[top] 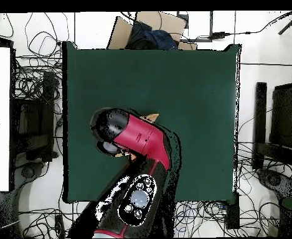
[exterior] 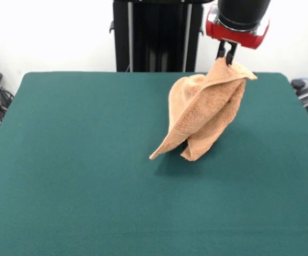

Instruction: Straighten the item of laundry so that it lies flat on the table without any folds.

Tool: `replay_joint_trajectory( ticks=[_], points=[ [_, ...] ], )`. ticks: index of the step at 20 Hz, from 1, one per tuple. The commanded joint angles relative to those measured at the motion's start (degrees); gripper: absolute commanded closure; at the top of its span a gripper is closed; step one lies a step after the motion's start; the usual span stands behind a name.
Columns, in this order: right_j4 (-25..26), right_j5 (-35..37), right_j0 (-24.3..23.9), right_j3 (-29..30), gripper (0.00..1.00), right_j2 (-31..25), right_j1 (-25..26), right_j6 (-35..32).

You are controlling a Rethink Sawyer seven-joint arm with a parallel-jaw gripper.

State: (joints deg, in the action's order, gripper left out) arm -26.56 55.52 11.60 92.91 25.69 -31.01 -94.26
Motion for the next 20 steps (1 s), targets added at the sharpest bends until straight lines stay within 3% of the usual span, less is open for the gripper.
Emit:
replay_joint_trajectory(
  ticks=[1, 20],
  points=[
    [2.11, -2.51, 0.17, 1.80, 1.00, -2.98, -0.05, -12.21],
    [2.48, -2.06, 0.59, 1.67, 1.00, -2.74, -0.11, -12.30]
  ],
)
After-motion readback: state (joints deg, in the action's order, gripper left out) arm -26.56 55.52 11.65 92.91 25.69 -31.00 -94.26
